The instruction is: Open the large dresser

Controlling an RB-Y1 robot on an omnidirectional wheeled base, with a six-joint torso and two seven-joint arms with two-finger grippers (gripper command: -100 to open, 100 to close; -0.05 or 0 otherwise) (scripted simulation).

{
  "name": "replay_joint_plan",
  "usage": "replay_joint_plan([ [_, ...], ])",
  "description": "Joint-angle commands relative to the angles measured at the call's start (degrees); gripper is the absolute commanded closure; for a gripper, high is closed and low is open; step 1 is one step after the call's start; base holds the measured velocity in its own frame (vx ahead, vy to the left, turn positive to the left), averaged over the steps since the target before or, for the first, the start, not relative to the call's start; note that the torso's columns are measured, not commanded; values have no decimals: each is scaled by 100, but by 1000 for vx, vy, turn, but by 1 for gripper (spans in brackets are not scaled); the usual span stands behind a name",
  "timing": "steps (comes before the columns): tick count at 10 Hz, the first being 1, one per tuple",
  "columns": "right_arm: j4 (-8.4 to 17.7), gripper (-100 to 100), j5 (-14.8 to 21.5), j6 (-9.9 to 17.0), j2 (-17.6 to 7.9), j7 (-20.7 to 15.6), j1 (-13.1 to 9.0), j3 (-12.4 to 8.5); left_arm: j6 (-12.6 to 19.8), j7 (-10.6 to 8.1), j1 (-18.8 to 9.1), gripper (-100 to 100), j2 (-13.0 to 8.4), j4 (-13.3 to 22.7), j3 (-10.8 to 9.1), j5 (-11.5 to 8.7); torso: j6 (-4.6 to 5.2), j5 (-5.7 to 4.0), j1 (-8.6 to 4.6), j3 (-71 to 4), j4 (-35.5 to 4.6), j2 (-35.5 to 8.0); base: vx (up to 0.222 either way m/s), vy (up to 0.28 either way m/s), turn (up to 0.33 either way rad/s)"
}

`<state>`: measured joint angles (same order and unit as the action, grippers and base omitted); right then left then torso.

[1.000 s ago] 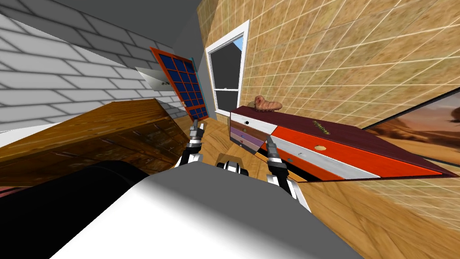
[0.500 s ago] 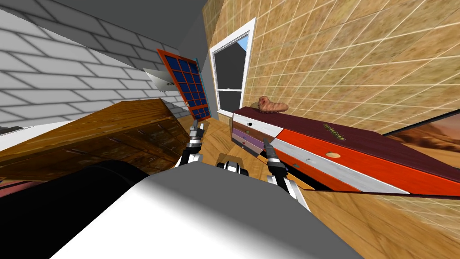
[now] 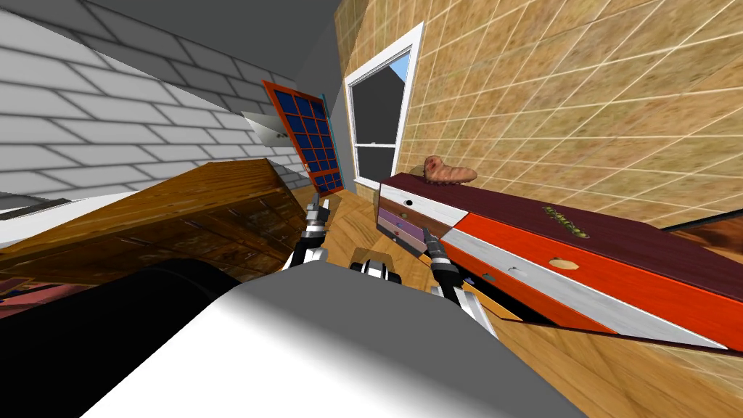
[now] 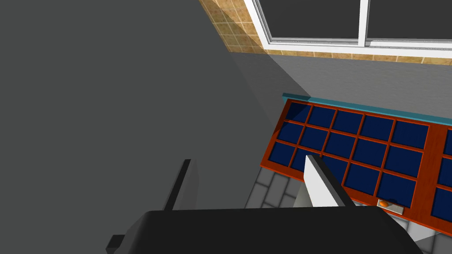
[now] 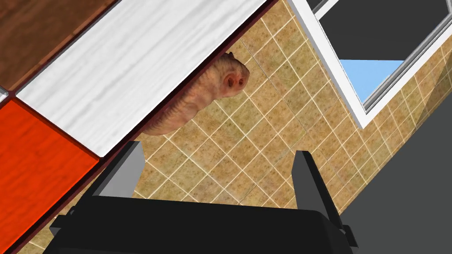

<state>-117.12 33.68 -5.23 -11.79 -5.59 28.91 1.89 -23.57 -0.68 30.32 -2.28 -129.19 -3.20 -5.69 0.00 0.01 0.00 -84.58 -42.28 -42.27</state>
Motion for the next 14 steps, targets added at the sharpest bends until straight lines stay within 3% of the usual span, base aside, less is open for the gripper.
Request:
replay_joint_plan([
  [1,120,-100,420,293,-66,-78,-20,12,0,0,0,0,0,0,0,0,-2,-1,1,-1,1,3,56,30,56],
  [4,366,-100,945,755,-153,-224,-28,20,0,0,0,0,0,0,0,0,1,-1,-1,2,-1,-3,68,30,103],
  [5,366,-100,1104,755,-153,-224,-28,20,0,0,0,0,0,0,0,0,-2,0,3,-1,1,4,67,29,53],
  [6,500,-100,1300,993,-198,-299,-34,24,0,0,0,0,0,0,0,0,1,0,-1,1,0,-2,69,24,109],
  [7,500,-100,1453,993,-198,-299,-34,24,0,0,0,0,0,0,0,0,-1,-1,-2,2,0,-1,57,24,67],
  [8,643,-100,1663,1235,-244,-375,-42,28,0,0,0,0,0,0,0,0,1,-1,-2,4,-2,-6,69,51,127],
  [9,643,-100,1804,1235,-244,-375,-42,28,0,0,0,0,0,0,0,0,-1,1,7,2,-1,-2,62,36,59],
  [10,795,-100,1981,1479,-293,-451,-52,32,0,0,0,0,0,0,0,0,1,0,1,2,0,-3,69,22,94],
  [11,795,-100,2156,1479,-293,-451,-52,32,0,0,0,0,0,0,0,0,-1,-2,-5,0,0,1,58,18,84],
  [14,1128,-100,2726,1931,-395,-603,-78,39,0,0,0,0,0,0,0,0,1,0,1,0,0,0,72,28,109],
])
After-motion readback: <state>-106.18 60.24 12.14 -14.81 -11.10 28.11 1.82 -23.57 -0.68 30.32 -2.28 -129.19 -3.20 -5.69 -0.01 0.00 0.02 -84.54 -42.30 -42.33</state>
